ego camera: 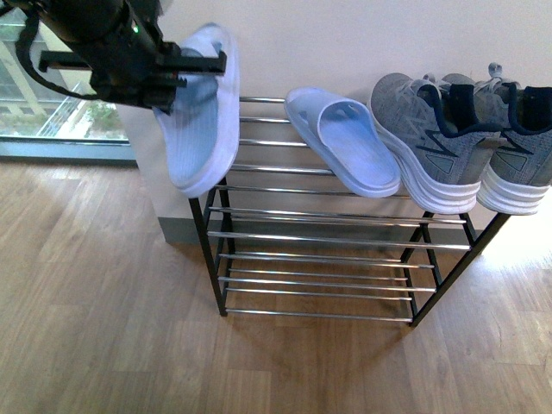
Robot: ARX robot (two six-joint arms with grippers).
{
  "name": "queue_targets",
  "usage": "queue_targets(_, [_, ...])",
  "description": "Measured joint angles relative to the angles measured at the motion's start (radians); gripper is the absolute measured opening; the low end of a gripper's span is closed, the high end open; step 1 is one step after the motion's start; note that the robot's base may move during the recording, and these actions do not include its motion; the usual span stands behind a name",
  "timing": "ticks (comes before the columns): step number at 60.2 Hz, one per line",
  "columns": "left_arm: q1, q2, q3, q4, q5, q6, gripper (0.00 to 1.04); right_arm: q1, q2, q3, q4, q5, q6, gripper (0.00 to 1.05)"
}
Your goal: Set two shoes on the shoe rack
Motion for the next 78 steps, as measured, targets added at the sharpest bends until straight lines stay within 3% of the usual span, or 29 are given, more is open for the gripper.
queue_targets(36, [0.004,0.235,0.38,-0.137,0.01,0.194,0.02,0.0,0.0,0.0,0.0,0.0,0.0,0.95])
queue_targets(78, [-0.013,0.372,0.478,-0.168,-0.001,0.326,0.02,0.0,0.0,0.0,0.0,0.0,0.0,0.95])
